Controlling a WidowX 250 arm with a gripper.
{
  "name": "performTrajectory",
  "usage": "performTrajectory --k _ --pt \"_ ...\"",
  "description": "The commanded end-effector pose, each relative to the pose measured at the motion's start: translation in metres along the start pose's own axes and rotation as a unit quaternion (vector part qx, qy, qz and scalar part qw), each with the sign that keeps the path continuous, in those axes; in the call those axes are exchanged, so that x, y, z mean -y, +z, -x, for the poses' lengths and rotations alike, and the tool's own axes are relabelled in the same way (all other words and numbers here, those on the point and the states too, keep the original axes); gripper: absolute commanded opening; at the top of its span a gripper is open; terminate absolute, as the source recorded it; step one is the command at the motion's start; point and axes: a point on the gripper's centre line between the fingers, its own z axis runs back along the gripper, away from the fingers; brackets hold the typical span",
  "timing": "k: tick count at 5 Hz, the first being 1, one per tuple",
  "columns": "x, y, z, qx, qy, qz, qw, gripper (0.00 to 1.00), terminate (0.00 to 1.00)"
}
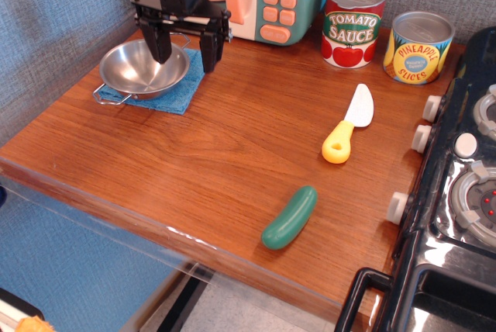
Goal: Place the pot between the cloth and knife
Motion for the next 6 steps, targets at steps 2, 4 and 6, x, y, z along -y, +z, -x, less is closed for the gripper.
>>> performTrajectory --k 2,4,6 --pt "-0.011 -0.018 -0.011 -0.017 0.012 -0.018 0.9996 1.00 0.00" --pt "-0.009 -0.016 -0.010 -0.017 0.007 -0.018 0.9997 0.00 0.00" --pt "-0.014 0.020 -0.007 0.024 0.019 -0.008 0.9995 0.00 0.00"
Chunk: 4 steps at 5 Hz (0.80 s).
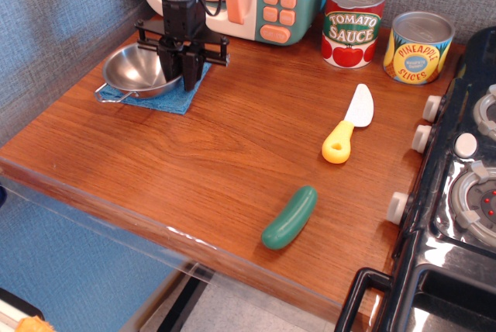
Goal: Place the pot between the cloth and knife
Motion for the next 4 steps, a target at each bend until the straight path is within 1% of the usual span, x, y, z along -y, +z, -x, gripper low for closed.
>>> performTrajectory --k 1,2,3,4 --pt "-0.016 0.058 0.000 0.072 0.025 0.003 0.9971 0.00 0.00" --pt "-0.013 0.080 -0.001 0.097 0.030 0.002 0.9948 0.00 0.00" --pt "0.021 0.103 -0.007 0.121 0.002 0.030 0.9922 0.00 0.00" --pt "0.066 0.108 -0.008 0.114 -0.039 0.060 0.9909 0.00 0.00"
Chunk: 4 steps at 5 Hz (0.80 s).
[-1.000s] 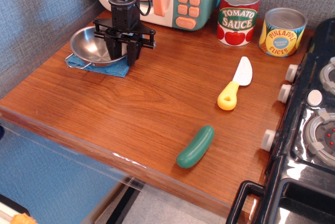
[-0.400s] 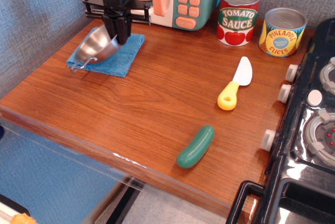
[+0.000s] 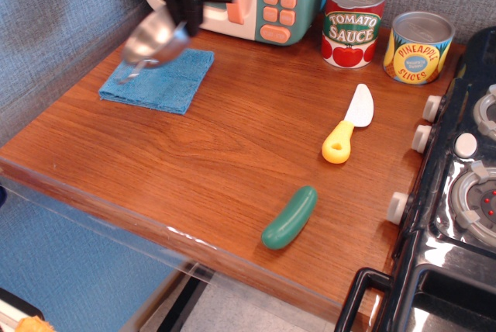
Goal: Place the pot between the cloth and knife
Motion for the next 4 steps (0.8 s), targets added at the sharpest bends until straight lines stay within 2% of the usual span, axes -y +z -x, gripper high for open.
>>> performTrajectory --k 1,2,4 --pt "0.085 0.021 -0.005 0.022 -0.081 0.032 0.9959 0.00 0.00" --pt "0.105 0.002 -0.006 0.005 -0.091 0.029 0.9954 0.00 0.00" --pt "0.090 -0.038 -0.010 -0.035 -0.063 -0.010 0.9973 0.00 0.00"
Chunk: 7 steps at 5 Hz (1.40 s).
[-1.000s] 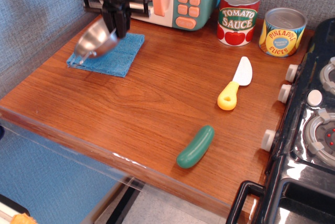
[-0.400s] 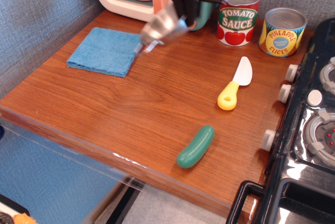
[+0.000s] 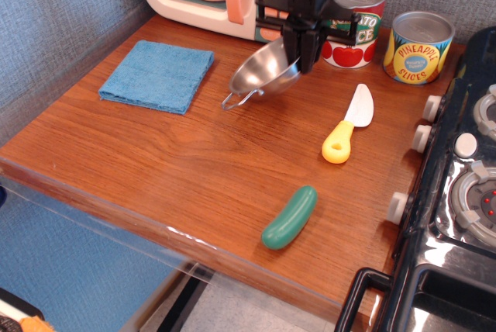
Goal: Place the pot between the cloth and knife
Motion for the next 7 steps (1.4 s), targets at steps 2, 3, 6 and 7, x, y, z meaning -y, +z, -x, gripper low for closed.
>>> performTrajectory --k 2,3,6,7 --pt "-0.010 0.008 0.008 -0.010 -0.020 -0.010 0.9997 1.00 0.00" --pt "0.000 0.028 0.010 0.013 -0.042 0.011 0.9990 1.00 0.00" --pt "-0.021 0.112 0.042 0.082 -0.017 0.038 0.9957 1.00 0.00" --pt "-0.032 0.115 0.058 0.088 -0.016 0.018 0.9959 1.00 0.00"
